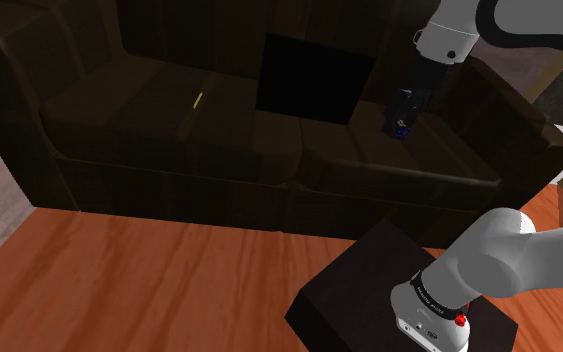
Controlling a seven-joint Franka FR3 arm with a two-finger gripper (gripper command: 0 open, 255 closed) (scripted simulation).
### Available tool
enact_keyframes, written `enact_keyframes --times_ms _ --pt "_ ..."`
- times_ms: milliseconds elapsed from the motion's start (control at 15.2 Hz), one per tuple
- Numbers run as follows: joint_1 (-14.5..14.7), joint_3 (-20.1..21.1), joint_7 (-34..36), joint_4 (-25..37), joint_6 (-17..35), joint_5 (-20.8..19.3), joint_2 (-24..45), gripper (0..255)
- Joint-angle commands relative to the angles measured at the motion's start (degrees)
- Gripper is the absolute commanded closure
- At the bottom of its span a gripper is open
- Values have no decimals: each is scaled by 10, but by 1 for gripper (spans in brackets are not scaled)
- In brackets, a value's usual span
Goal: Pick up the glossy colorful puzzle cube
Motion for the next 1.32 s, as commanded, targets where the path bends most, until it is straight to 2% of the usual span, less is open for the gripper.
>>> enact_keyframes --times_ms 0,660,1254 --pt "0 0 0 0 0 0 0 0" --pt "-56 -99 -65 5 85 -57 86 0" --pt "-97 -186 -123 55 155 -78 198 0"
